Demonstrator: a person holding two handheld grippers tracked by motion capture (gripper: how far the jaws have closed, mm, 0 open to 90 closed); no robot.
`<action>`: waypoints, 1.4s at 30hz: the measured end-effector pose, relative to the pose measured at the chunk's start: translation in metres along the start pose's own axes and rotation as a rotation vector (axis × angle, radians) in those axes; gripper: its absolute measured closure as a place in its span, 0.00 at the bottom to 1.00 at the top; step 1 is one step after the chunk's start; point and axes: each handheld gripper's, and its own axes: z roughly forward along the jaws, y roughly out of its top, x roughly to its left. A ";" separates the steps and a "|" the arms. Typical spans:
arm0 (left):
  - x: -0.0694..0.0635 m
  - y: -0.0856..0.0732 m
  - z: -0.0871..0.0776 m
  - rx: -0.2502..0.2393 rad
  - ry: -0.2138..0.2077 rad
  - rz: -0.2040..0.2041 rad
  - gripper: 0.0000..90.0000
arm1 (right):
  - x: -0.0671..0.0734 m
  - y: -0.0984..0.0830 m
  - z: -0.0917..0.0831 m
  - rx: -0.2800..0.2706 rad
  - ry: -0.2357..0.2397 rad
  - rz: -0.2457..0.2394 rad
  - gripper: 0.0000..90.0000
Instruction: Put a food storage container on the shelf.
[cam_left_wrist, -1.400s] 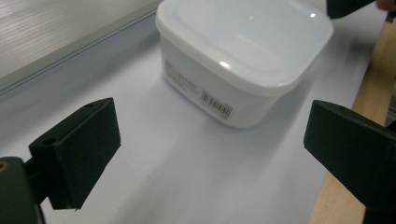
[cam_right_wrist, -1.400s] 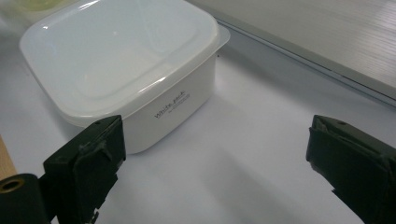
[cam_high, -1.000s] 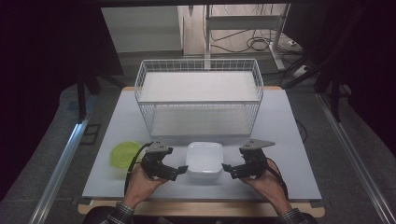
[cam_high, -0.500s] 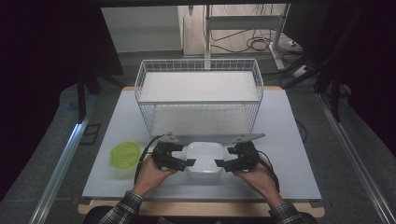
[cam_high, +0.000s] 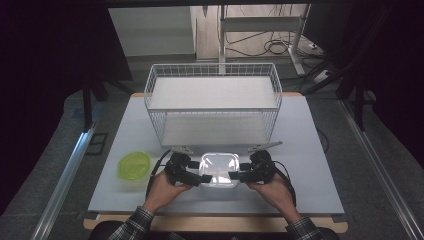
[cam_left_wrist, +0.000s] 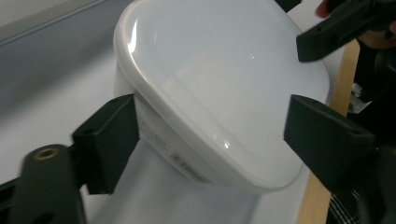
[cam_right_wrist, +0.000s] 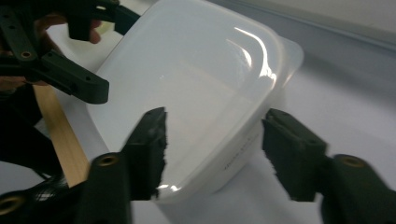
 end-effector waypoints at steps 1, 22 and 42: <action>-0.002 -0.001 -0.003 -0.001 0.005 0.003 0.28 | 0.002 -0.001 -0.003 -0.005 -0.014 -0.009 0.53; -0.028 -0.009 -0.023 -0.070 0.153 -0.093 0.71 | 0.015 -0.010 -0.017 -0.091 -0.064 0.169 0.81; -0.031 -0.007 -0.028 -0.170 0.212 -0.114 0.86 | 0.030 -0.008 -0.024 -0.207 -0.164 0.061 0.87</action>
